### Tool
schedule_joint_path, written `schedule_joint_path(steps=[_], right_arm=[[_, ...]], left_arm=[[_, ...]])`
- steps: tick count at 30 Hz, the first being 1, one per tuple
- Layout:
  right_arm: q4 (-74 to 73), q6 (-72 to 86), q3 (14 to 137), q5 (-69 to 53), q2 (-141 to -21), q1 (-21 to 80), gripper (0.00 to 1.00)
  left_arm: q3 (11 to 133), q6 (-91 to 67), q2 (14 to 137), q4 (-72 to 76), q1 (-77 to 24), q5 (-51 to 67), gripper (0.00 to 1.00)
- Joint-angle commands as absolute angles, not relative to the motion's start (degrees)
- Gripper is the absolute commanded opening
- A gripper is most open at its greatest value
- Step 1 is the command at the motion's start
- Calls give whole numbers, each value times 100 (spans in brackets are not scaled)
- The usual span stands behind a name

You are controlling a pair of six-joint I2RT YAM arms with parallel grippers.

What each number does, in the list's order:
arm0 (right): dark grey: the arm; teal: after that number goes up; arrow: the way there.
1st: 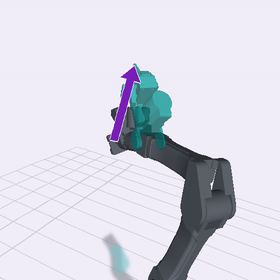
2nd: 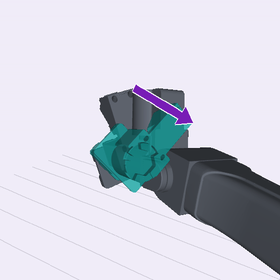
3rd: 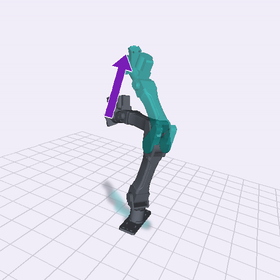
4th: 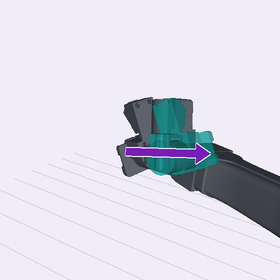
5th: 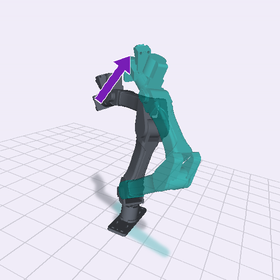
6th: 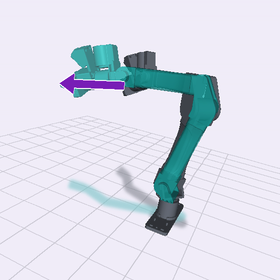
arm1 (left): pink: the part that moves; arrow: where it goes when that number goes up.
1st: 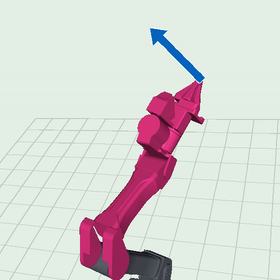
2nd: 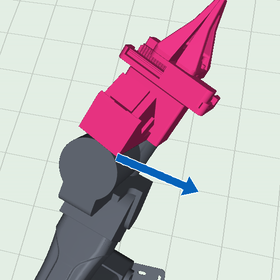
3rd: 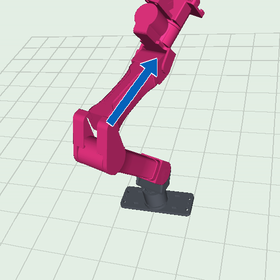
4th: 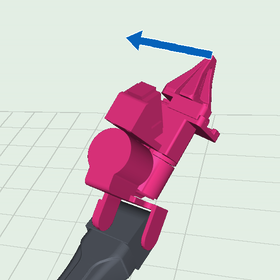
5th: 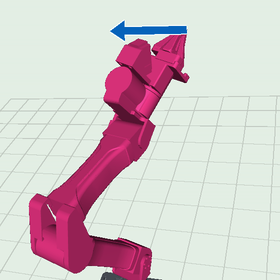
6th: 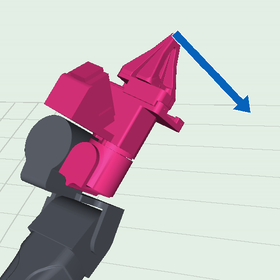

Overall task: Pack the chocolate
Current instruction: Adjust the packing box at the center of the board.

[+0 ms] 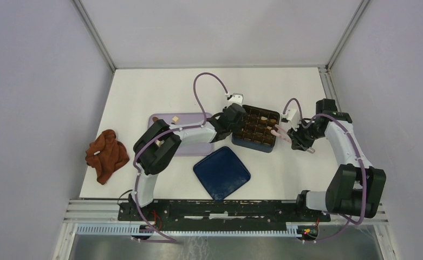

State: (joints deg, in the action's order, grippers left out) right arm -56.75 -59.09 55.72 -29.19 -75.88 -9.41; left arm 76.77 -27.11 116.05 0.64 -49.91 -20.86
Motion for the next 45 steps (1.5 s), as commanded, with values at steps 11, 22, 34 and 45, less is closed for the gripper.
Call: schedule_joint_path(steps=[11, 22, 34, 45], right_arm=[[-4851, -5321, 5449, -2136, -7944, -411, 18], [-4795, -5203, 5449, -1961, -8029, -239, 28], [-4762, -5124, 5429, -1916, -8068, -229, 37], [-4853, -5106, 5537, -2014, -8122, -211, 42]], left_arm=[[7025, -2855, 9804, -131, -5009, -2145, 69], [5636, -2982, 7686, -454, -5011, -2269, 70], [5136, -3030, 6515, -1123, -5008, -2439, 72], [4908, -3032, 6106, -1493, -5003, -2532, 72]])
